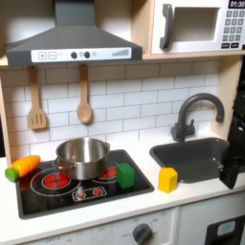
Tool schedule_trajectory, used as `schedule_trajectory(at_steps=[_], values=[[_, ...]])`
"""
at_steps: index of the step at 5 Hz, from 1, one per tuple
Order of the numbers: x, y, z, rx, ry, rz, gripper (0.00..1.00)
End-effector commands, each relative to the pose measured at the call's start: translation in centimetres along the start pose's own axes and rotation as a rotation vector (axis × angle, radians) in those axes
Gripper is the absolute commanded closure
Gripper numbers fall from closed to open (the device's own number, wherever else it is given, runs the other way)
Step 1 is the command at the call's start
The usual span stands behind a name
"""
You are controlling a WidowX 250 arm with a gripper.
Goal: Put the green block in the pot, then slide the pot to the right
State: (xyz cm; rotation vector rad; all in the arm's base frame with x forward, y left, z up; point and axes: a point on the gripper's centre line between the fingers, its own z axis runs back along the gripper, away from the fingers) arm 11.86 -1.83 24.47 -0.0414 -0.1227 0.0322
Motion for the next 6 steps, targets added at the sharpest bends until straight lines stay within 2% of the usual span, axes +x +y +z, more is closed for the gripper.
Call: schedule_trajectory(at_steps=[1, 2, 4, 6], values=[[0.0, 0.0, 0.0, 0.000, 0.000, 0.000, 0.00], [1.3, 0.7, -0.2, 0.005, -0.004, 0.023, 0.00], [3.7, 1.9, -0.9, 0.007, 0.015, 0.029, 0.00], [6.5, 3.3, -1.4, 0.020, 0.006, 0.037, 0.00]])
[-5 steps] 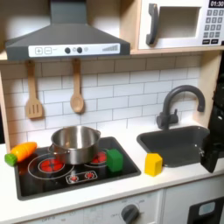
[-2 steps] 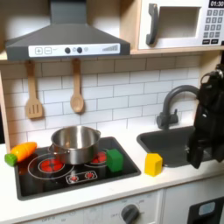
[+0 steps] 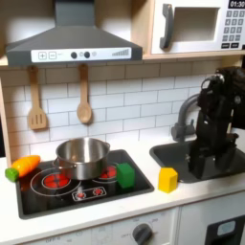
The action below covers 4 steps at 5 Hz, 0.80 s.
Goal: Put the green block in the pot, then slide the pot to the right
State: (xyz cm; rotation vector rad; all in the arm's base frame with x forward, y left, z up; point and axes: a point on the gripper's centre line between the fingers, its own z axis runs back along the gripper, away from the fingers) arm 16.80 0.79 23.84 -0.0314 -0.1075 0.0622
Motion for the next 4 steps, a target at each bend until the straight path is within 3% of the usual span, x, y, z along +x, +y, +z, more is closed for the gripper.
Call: schedule_trajectory(at_steps=[1, 4], values=[[3.5, 1.4, -0.6, 0.017, -0.013, 0.023, 0.00], [7.7, 2.8, -1.8, 0.038, -0.024, 0.071, 0.00]])
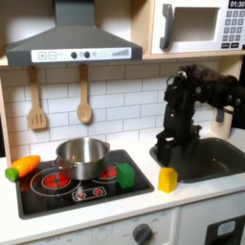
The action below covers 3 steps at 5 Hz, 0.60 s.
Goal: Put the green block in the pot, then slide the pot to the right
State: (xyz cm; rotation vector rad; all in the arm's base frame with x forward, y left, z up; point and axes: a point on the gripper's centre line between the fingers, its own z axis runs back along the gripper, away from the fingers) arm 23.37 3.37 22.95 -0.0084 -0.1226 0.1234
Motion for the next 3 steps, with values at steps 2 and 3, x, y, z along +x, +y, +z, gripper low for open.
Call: schedule_trajectory(at_steps=[2, 3], values=[[4.2, 1.5, -0.7, 0.023, -0.024, 0.041, 0.00], [5.1, 2.1, -1.0, 0.028, -0.024, 0.050, 0.00]])
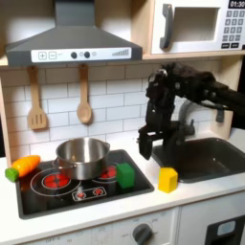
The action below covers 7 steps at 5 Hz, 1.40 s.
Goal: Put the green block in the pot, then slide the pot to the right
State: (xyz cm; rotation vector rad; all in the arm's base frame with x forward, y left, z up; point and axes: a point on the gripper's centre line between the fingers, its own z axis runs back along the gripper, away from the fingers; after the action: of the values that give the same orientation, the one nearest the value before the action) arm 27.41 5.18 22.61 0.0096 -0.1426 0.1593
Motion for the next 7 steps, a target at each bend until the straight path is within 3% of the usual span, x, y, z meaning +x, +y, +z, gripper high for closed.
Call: schedule_trajectory(at_steps=[1, 3, 7], values=[[1.8, 1.8, -0.3, 0.021, -0.002, 0.024, 0.00], [3.4, 2.9, -1.4, 0.023, 0.008, 0.023, 0.00], [5.1, 3.1, -5.2, 0.044, 0.065, 0.009, 0.00]])
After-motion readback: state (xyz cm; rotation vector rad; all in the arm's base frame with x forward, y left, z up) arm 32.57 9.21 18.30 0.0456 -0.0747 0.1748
